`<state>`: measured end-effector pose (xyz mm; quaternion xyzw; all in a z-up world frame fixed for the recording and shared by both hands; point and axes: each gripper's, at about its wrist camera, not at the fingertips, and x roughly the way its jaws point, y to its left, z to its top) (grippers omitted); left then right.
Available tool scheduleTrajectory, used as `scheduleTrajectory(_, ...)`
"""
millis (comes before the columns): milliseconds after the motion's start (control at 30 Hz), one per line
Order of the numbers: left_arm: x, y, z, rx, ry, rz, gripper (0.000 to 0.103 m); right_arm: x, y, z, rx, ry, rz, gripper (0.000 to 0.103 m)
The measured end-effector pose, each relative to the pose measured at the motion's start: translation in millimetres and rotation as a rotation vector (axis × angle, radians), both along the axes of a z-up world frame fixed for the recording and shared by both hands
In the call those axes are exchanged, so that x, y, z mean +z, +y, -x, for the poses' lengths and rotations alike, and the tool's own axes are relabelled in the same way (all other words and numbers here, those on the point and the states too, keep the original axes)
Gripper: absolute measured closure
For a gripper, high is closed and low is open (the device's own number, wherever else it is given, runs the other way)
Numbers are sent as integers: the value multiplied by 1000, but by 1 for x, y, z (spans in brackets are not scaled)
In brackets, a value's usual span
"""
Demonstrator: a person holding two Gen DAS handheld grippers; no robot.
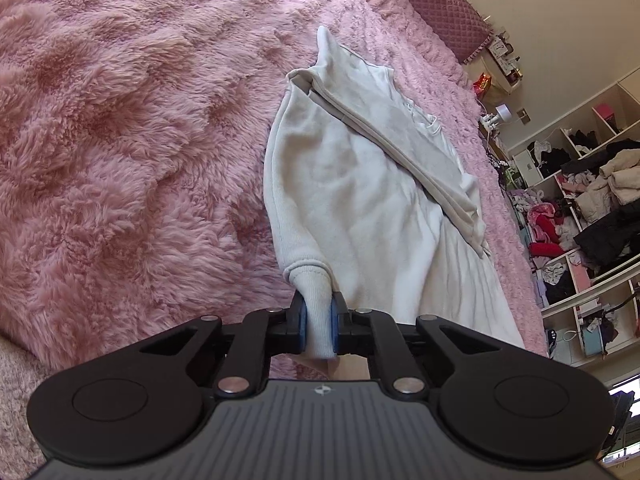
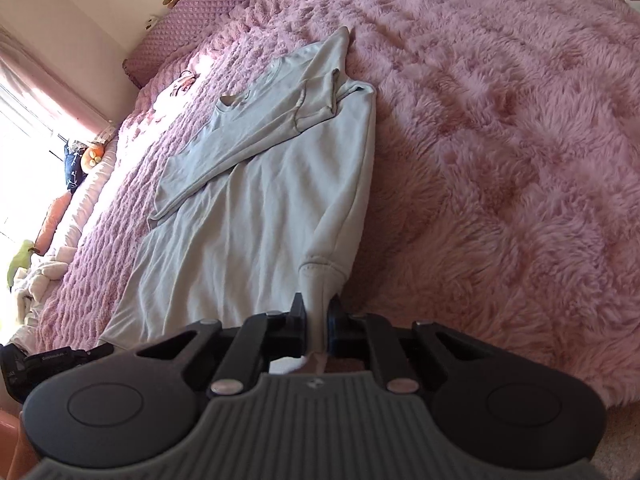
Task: Fold small clothes
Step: 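Grasp the sweatshirt hem with both grippers, then lift the hem with both grippers, fold it toward the collar, release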
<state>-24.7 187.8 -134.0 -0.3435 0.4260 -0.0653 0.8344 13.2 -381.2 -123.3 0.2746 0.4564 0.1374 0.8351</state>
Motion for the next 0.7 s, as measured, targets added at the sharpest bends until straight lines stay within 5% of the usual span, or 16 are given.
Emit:
scheduleTrajectory(333, 39, 5, -33, -7, -130, -15, 93, 41, 3, -36, -61, -101, -106, 100)
scheduleTrajectory(700, 78, 31, -152, 5, -253, 13, 94, 81, 15, -145, -124, -253, -111, 100)
